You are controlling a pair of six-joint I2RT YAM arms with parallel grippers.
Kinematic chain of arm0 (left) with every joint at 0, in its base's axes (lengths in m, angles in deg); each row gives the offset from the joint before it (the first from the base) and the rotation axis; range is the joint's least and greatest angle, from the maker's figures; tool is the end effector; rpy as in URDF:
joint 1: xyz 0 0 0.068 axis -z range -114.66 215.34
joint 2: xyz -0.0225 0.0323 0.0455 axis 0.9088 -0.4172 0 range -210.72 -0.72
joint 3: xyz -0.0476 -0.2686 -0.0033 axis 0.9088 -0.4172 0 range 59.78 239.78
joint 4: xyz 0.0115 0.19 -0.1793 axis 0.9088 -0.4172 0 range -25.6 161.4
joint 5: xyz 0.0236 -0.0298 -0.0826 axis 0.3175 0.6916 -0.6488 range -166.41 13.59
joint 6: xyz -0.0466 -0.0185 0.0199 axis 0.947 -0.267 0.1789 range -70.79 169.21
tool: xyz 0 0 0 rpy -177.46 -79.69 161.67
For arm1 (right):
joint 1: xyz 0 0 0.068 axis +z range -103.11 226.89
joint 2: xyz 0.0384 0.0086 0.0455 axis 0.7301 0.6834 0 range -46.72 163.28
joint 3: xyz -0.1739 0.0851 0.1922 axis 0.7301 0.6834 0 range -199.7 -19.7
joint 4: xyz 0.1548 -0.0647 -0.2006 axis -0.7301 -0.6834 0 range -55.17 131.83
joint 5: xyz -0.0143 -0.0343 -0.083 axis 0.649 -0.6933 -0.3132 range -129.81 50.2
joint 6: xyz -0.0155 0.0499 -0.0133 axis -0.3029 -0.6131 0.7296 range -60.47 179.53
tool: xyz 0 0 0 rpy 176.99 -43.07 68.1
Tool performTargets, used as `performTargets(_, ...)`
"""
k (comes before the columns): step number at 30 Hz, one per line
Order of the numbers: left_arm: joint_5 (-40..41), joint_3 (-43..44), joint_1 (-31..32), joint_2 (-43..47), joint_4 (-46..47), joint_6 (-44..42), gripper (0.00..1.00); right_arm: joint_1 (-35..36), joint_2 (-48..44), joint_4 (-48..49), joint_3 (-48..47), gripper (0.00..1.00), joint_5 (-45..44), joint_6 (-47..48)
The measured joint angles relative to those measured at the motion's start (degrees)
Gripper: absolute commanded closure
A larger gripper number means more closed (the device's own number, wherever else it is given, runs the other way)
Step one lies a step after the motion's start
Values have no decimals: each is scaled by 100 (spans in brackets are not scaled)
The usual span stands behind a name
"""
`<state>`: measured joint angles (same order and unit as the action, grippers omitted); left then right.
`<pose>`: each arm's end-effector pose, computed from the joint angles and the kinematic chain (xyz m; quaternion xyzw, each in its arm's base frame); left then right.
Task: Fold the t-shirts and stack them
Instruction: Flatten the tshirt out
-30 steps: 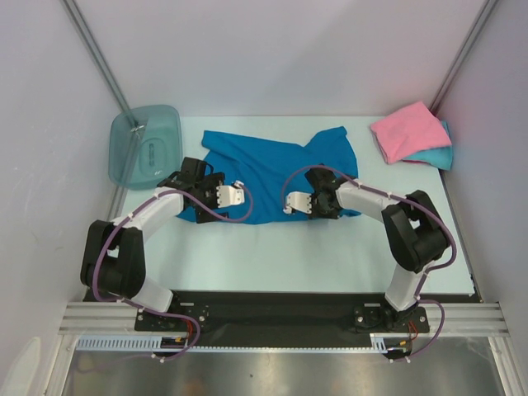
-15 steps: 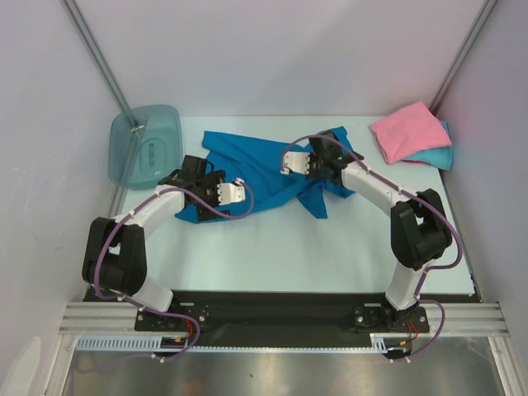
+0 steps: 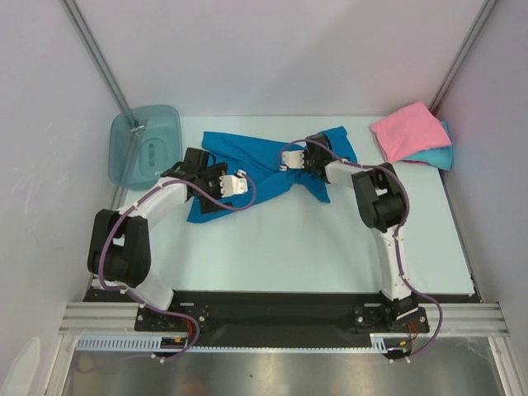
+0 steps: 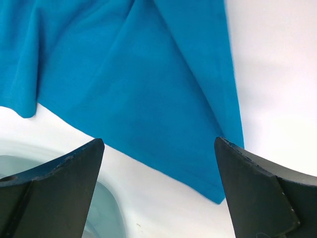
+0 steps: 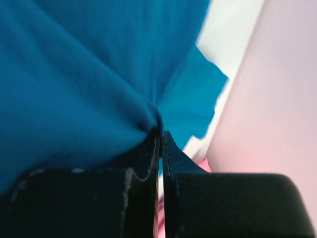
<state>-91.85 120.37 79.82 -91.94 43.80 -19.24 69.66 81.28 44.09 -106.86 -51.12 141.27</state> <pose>0.3114 -0.0902 0.2121 0.6586 0.6899 0.0080 0.3004 0.4567 0.1841 0.1387 -0.6828 0.5828 -0.2898 0.3320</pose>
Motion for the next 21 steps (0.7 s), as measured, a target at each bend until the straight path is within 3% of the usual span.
performTargets(2, 0, 70, 0, -31, -2, 13, 0, -44, 481, 212, -352, 55, -33, 46)
performTargets(4, 0, 109, 2, -39, 2, 52, 0, -46, 710, 520, -627, 35, -238, 146)
performTargets(10, 7, 122, 2, -42, 0, 101, 0, -39, 667, 271, -1027, 32, -284, -323)
performTargets(15, 37, 122, 2, -42, 9, 103, 0, -33, 114, -1185, -1027, 34, -188, -1121)
performTargets(21, 175, 146, 2, -81, 142, 306, 0, 31, -1519, -2922, -800, 39, 260, -1869)
